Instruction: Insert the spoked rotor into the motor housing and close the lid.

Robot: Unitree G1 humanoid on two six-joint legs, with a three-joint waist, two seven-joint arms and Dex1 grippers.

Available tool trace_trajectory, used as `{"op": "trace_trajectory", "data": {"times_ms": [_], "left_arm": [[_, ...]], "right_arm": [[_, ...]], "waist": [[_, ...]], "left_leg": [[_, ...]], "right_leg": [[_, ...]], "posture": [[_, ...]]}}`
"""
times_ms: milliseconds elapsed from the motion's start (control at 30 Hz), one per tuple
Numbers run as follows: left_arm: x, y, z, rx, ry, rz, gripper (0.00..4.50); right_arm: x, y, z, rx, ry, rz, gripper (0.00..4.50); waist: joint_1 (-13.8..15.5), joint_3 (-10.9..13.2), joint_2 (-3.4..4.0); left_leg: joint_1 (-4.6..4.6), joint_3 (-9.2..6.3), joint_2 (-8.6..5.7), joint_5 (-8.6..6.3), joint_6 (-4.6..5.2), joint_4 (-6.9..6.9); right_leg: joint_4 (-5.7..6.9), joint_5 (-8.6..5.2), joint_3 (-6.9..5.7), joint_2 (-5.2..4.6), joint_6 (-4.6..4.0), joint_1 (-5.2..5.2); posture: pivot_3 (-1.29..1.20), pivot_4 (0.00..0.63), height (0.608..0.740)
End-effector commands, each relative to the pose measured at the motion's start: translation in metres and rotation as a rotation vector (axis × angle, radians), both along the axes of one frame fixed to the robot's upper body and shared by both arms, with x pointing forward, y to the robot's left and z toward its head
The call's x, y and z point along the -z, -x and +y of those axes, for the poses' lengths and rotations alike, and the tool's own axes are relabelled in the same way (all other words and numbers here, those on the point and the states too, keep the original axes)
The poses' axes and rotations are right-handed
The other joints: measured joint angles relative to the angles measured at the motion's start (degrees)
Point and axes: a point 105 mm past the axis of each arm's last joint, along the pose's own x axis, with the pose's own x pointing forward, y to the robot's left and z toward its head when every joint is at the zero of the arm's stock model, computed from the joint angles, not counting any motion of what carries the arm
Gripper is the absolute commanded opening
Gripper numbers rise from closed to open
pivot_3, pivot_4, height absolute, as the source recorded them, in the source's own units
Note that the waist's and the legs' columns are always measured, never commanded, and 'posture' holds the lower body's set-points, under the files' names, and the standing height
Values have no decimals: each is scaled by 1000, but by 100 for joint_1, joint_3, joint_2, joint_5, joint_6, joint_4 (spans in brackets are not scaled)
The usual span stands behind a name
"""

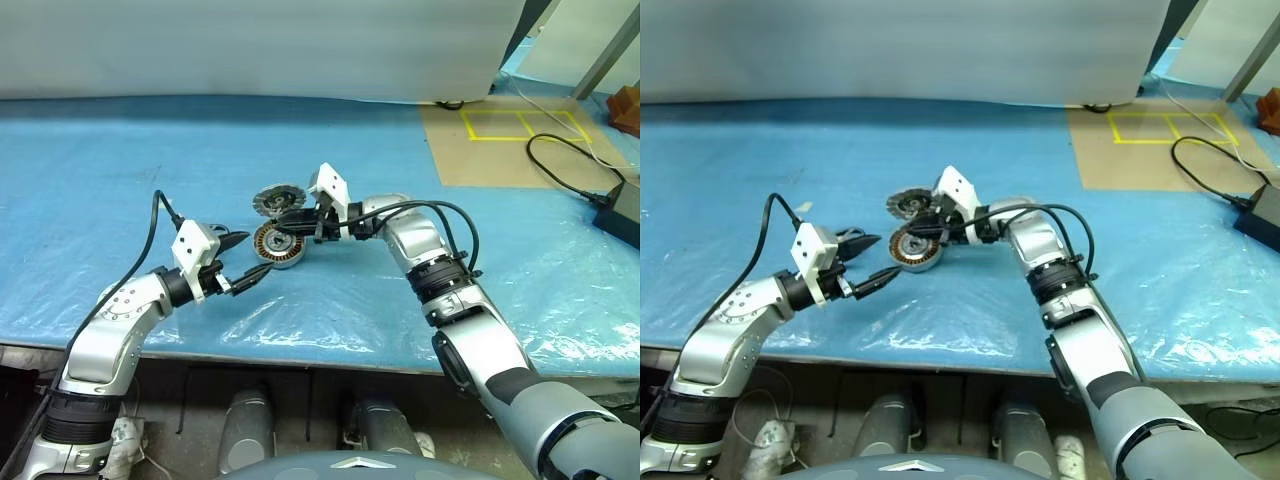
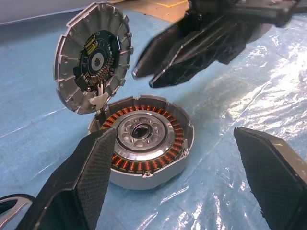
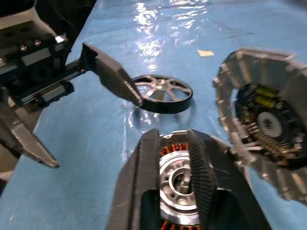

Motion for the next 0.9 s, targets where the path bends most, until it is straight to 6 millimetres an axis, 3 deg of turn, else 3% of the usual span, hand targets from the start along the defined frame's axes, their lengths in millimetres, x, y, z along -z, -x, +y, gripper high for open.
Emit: {"op": "trace_trajectory", "data": {"times_ms": [33,533,900], "left_arm": [[-8,0,-1,10,1,-36,4134],[-8,1,-1,3,-3,-40,4134],[-7,0,-4,17,-2,-40,4134]], "right_arm": [[-1,9,11,-53,5,-22,26],[24,-7,18,18,64,-15,26],[21,-16,14,77,41,-26,26]], "waist": [[0,0,0],[-4,0,0],[-4,0,0]], "left_leg": [[0,0,0,0,0,0],[-1,0,0,2,-4,0],[-1,0,0,2,-4,1]], "right_leg": [[0,0,0,0,0,0],[0,0,0,0,0,-1],[2,0,0,0,0,-1]], "posture": [[0,150,740],[0,150,740],[0,150,740]]}}
